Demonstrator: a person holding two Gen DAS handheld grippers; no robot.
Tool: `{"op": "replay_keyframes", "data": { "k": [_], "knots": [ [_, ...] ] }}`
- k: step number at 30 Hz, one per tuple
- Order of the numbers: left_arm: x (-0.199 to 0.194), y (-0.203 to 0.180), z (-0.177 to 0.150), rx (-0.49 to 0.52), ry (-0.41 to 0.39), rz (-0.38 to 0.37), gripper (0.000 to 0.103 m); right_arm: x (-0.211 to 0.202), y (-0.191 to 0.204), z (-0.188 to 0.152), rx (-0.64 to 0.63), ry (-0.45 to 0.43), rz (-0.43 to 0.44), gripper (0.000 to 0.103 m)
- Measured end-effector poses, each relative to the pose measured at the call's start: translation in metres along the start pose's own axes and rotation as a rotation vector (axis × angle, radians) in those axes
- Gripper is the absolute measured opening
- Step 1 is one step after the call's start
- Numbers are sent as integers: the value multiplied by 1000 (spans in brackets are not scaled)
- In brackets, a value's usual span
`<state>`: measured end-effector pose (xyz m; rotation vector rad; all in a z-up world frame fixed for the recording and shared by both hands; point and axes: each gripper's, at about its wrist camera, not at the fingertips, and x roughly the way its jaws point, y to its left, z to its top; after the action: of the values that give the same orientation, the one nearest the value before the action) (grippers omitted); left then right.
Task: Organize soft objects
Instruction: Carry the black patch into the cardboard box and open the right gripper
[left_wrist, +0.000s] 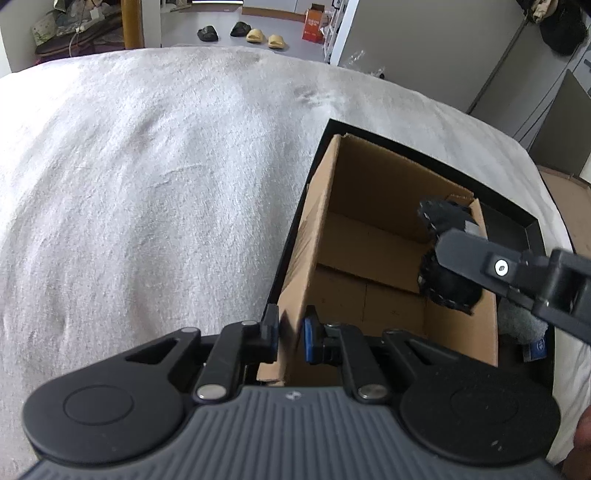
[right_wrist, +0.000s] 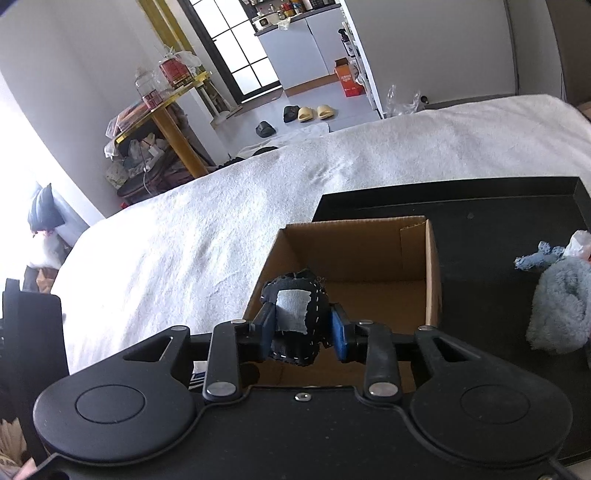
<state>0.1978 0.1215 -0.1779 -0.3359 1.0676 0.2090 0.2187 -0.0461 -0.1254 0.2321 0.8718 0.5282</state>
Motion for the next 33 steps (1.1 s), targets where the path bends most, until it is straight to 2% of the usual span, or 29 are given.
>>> {"op": "replay_keyframes", "data": {
  "k": [3, 10, 16, 18, 20, 23, 27, 33],
  "knots": [
    [2, 3, 1, -10, 21, 5, 11, 2, -4, 0, 14, 8, 16, 46],
    [-3, 7, -1, -29, 28, 16, 12, -2, -15, -5, 51, 26, 23, 47],
    [-11, -5, -3, 20, 1, 53, 13, -22, -37, -12, 61, 16, -13, 47],
    [-14, -8, -4, 33, -8, 63, 19, -29, -44, -17, 53, 10, -33, 47],
    [-18, -8, -5, 32, -21, 70, 32, -33, -50, -20, 50, 4, -54, 47],
    [-23, -12, -7, 38, -47, 100, 44, -40, -68, -27, 69, -2, -84, 47],
    [-27, -22, -8, 70, -63, 131, 51, -46, -88, -32, 99, -24, -112, 48],
    [-33, -39, -12, 133, -111, 183, 62, -49, -111, -35, 106, -81, -167, 59]
  ]
}}
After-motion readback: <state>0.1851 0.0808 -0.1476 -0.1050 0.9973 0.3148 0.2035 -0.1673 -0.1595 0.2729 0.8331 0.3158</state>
